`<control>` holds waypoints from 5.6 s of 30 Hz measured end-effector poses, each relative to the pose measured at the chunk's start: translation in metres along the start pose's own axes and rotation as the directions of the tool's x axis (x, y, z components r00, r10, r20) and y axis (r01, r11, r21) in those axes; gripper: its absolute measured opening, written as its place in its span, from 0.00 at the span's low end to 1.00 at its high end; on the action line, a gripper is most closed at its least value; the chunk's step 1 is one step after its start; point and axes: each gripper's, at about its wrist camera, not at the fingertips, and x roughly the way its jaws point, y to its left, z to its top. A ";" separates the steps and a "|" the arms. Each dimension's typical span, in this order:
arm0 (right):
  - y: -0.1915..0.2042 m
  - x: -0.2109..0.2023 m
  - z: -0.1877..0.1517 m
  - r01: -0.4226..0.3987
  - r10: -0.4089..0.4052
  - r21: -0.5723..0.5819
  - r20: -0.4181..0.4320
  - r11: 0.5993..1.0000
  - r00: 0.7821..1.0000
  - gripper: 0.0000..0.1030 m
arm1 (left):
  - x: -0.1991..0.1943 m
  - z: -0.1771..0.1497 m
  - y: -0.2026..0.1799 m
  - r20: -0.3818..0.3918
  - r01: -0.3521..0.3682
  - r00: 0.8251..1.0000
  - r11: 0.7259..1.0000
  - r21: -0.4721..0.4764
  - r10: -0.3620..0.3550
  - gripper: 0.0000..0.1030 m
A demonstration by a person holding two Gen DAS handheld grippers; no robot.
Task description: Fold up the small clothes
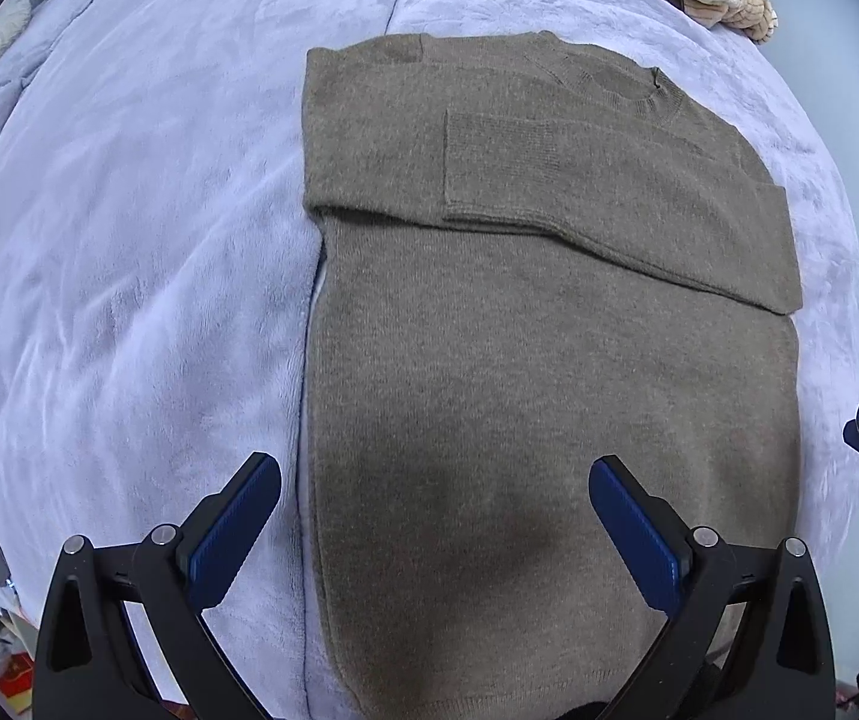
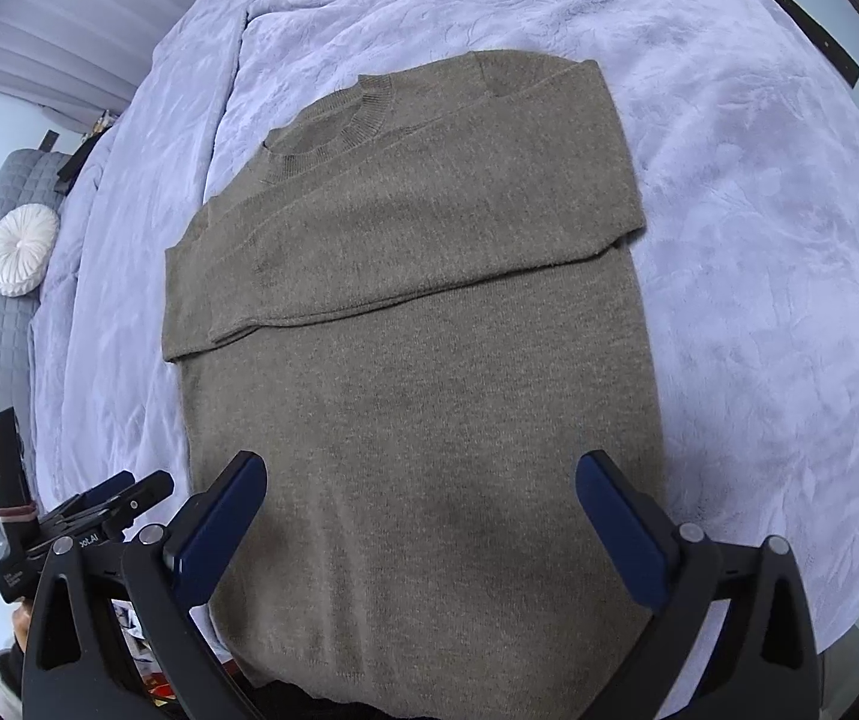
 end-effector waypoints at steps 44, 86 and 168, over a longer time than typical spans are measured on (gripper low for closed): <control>-0.093 0.068 -0.138 -0.338 0.444 0.319 -0.366 0.885 0.818 1.00 | 0.076 -0.105 0.019 -0.481 0.509 0.727 0.855 -0.102 -0.490 0.99; -0.074 0.084 0.137 -0.682 0.668 0.380 0.192 0.625 0.719 0.11 | 0.052 0.161 0.067 0.133 0.603 0.798 0.778 -0.177 -0.588 0.14; -0.066 0.083 0.028 -0.278 0.290 0.265 -0.007 0.923 0.957 0.68 | 0.074 0.043 0.100 0.076 0.239 0.971 0.942 -0.236 -0.228 0.77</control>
